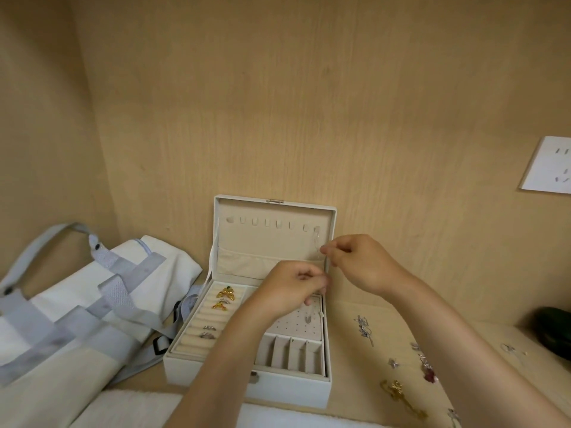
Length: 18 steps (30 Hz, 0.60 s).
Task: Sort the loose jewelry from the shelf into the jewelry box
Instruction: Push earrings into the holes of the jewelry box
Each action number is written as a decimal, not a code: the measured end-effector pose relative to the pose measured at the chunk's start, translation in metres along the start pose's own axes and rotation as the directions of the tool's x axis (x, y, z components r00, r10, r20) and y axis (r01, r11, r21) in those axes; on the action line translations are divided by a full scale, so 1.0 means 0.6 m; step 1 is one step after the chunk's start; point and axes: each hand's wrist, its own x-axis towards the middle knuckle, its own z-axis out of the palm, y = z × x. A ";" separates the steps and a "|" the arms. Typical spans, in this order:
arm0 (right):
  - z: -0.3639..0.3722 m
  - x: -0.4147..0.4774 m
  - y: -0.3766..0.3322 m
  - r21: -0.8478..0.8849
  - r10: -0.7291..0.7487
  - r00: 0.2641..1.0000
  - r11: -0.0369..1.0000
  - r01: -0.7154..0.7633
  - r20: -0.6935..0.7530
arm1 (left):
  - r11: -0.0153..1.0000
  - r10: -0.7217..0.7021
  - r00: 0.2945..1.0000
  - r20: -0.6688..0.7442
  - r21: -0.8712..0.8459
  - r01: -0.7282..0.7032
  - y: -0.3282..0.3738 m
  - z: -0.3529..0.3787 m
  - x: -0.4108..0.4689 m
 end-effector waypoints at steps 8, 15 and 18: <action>0.055 -0.028 0.012 0.147 0.076 0.981 0.984 -0.103 0.177 | 0.991 0.127 0.983 -0.130 0.051 -0.121 -0.001 -0.018 0.005; 0.026 0.017 -0.013 0.022 0.027 0.995 0.999 -0.025 -0.092 | 0.951 0.227 0.944 -0.239 0.264 -0.162 -0.014 -0.028 0.013; 0.011 0.037 -0.029 0.024 0.007 0.986 1.000 -0.003 -0.166 | 0.717 0.379 0.903 -0.202 0.681 -0.149 -0.039 -0.039 0.016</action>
